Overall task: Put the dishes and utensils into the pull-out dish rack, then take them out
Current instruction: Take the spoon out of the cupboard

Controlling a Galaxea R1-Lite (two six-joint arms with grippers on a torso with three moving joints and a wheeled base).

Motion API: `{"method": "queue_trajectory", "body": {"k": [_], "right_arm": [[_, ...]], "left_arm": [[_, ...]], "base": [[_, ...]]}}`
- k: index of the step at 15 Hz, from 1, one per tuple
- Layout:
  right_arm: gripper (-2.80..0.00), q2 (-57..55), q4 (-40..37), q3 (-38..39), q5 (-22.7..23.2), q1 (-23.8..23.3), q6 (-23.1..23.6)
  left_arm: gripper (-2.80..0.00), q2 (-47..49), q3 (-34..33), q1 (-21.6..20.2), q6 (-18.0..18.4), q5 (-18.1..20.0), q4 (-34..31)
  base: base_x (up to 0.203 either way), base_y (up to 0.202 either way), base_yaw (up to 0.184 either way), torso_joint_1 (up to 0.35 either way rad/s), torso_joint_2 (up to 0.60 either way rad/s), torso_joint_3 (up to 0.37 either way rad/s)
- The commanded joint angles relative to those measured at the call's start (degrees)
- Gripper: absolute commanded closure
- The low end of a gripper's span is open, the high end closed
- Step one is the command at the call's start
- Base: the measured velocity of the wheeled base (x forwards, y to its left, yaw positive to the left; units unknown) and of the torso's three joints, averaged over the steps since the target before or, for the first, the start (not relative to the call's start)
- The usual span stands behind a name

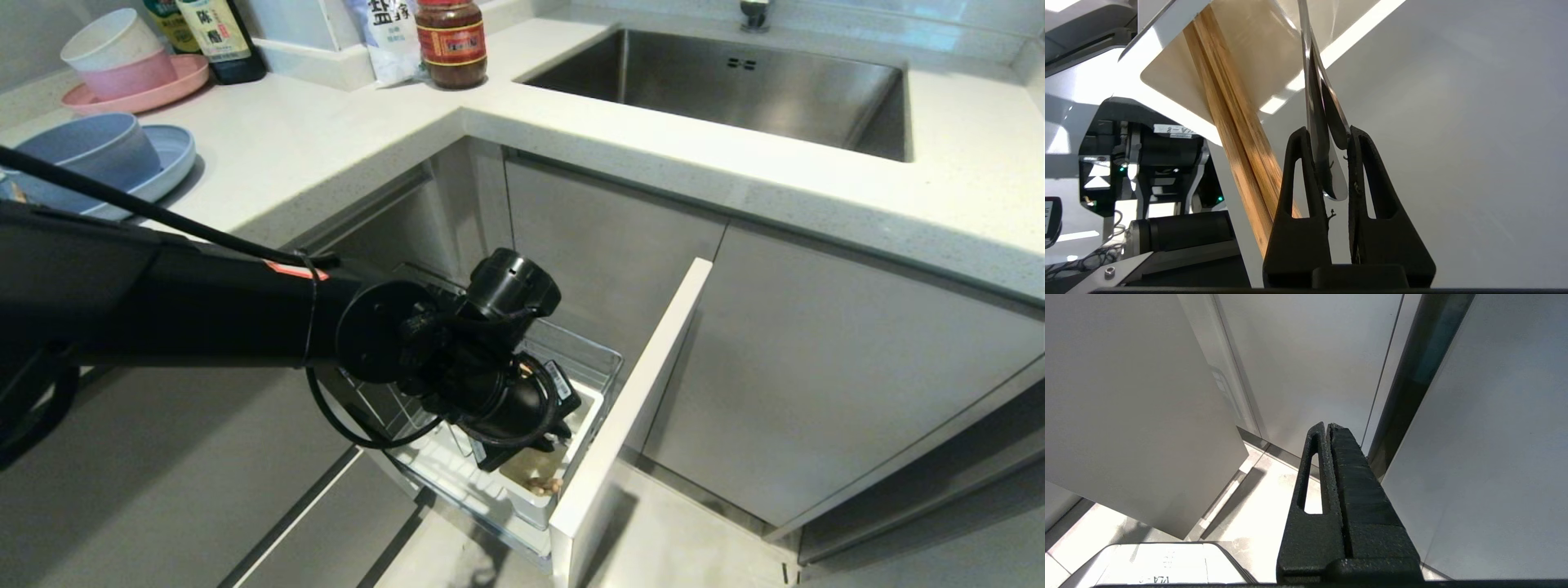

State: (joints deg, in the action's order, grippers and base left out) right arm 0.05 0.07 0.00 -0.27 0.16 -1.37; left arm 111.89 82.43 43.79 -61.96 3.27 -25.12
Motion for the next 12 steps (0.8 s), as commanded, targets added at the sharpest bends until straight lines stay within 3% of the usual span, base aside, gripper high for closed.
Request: {"method": "queue_trajectory", "body": {"k": [1,12], "right_arm": [[0.0,0.2,0.0,0.1,0.0,0.0,0.0],[0.0,0.2,0.0,0.1,0.0,0.0,0.0]], "left_arm": [[0.0,-1.9,0.1,-0.1,-0.3,0.0,0.1],[0.0,-4.2,0.1,0.1,-0.4,0.1,-0.1]], "base": [[0.0,0.0,0.0,0.0,0.0,0.0],[0.0,0.0,0.0,0.0,0.0,0.0]]}}
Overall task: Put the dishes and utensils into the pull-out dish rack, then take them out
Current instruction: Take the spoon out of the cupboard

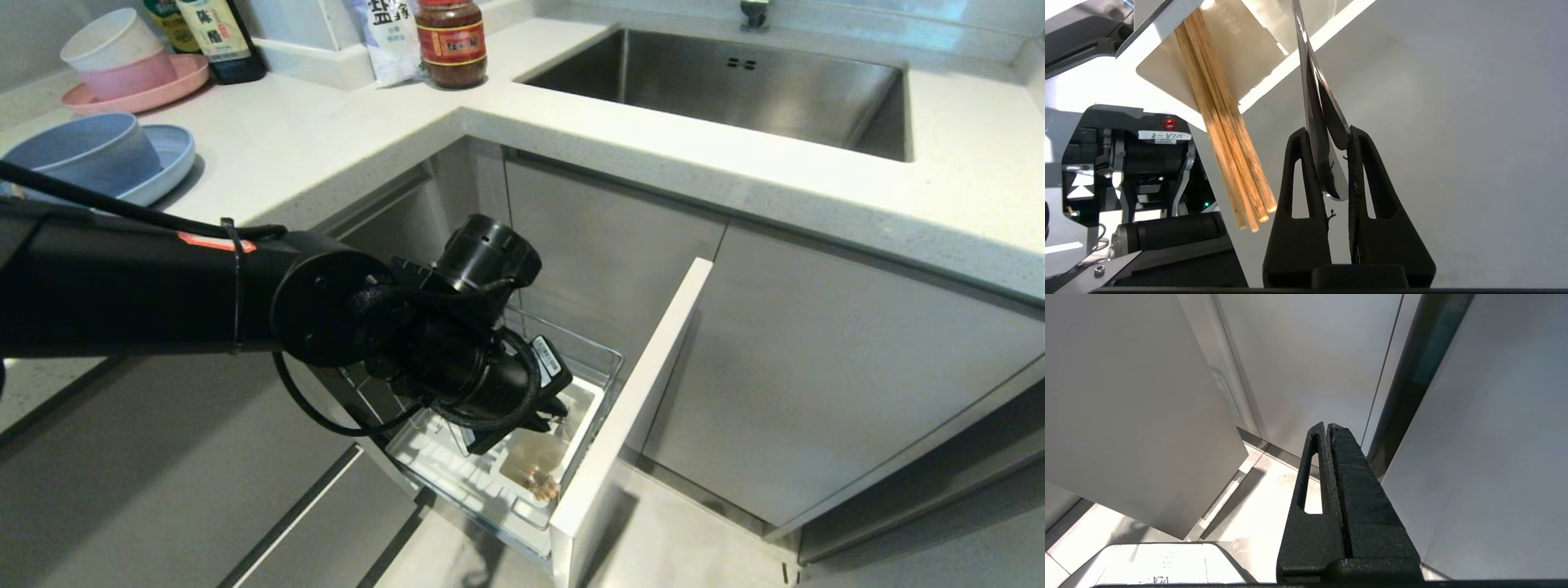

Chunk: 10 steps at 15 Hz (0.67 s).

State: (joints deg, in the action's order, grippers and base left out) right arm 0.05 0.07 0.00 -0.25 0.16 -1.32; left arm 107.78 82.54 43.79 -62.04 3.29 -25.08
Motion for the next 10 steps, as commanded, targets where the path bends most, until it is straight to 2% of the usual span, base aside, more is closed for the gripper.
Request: {"method": "queue_trajectory", "body": {"k": [1,4,10], "right_arm": [[0.0,0.2,0.0,0.1,0.0,0.0,0.0],[0.0,0.2,0.0,0.1,0.0,0.0,-0.1],[0.0,0.2,0.0,0.1,0.0,0.0,-0.1]], "left_arm": [[0.0,-0.2,0.0,0.1,-0.4,0.1,-0.1],[0.0,-1.3,0.1,0.1,-0.5,0.1,-0.3],[0.0,-3.3,3.1,0.2,-0.5,0.2,-6.4]], "base": [[0.0,0.0,0.0,0.0,0.0,0.0],[0.0,0.0,0.0,0.0,0.0,0.0],[0.0,0.0,0.0,0.0,0.0,0.0]]}}
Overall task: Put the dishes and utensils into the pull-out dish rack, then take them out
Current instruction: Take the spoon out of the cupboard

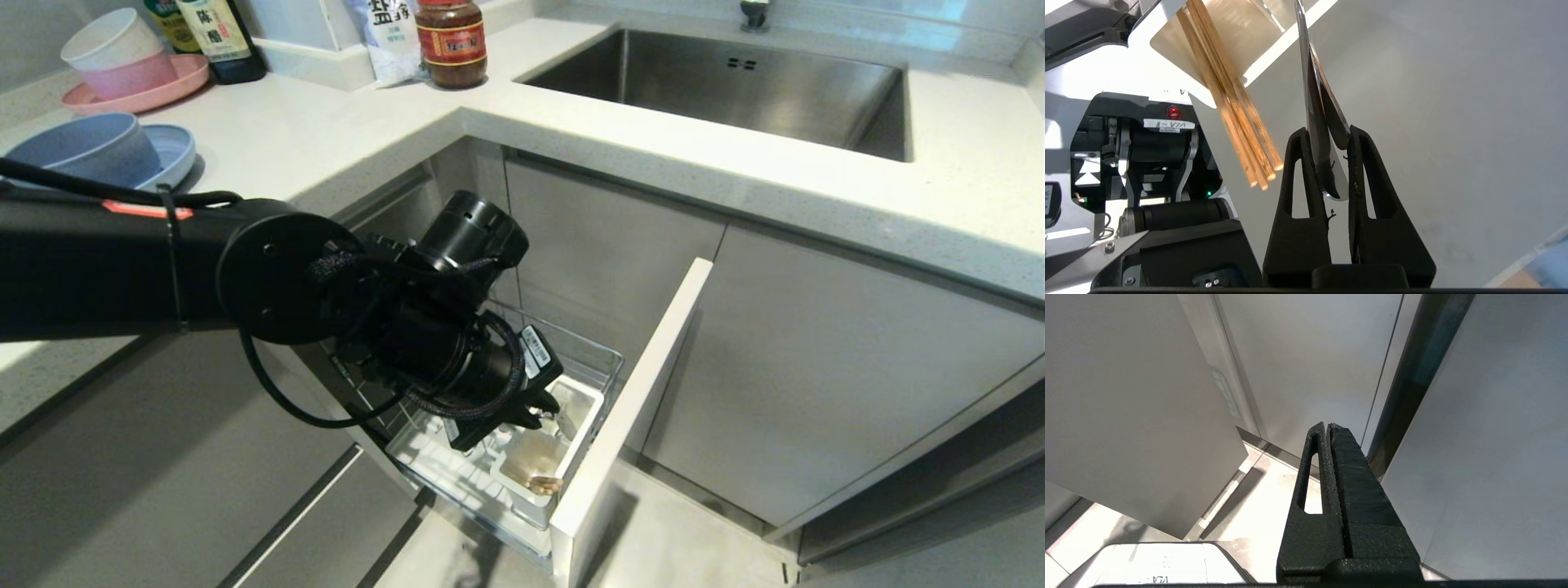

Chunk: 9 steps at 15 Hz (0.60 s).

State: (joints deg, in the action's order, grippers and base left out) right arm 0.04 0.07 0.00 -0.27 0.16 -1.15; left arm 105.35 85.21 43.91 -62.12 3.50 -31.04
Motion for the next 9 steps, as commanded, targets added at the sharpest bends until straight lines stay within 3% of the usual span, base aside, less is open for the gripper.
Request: {"method": "queue_trajectory", "body": {"k": [1,9], "right_arm": [[0.0,0.2,0.0,0.1,0.0,0.0,-0.2],[0.0,0.2,0.0,0.1,0.0,0.0,-0.2]], "left_arm": [[0.0,-1.0,0.5,0.0,-0.4,0.0,-0.5],[0.0,-4.2,1.7,0.5,-0.5,0.0,-2.9]], "base": [[0.0,0.0,0.0,0.0,0.0,0.0],[0.0,0.0,0.0,0.0,0.0,0.0]]}}
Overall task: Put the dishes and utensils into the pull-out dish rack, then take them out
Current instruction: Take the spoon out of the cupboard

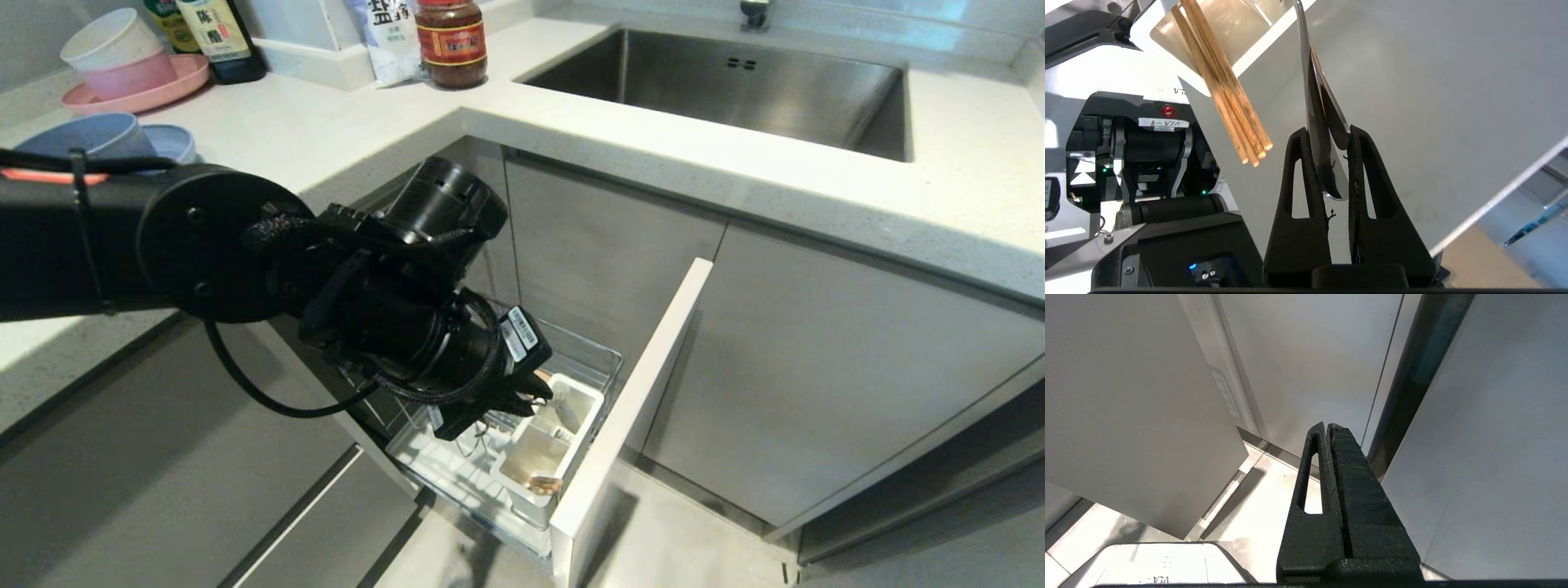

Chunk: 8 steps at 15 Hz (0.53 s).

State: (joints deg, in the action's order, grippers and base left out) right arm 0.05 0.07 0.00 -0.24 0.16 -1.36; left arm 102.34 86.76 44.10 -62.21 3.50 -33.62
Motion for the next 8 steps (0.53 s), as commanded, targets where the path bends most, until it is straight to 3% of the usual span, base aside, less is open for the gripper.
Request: {"method": "queue_trajectory", "body": {"k": [1,8], "right_arm": [[0.0,0.2,0.0,0.1,0.0,0.0,0.0],[0.0,0.2,0.0,0.1,0.0,0.0,0.0]], "left_arm": [[0.0,-1.8,0.3,0.4,-0.4,0.0,-0.4],[0.0,-4.3,2.4,1.1,-0.4,0.5,-4.4]], "base": [[0.0,0.0,0.0,0.0,0.0,0.0],[0.0,0.0,0.0,0.0,0.0,0.0]]}}
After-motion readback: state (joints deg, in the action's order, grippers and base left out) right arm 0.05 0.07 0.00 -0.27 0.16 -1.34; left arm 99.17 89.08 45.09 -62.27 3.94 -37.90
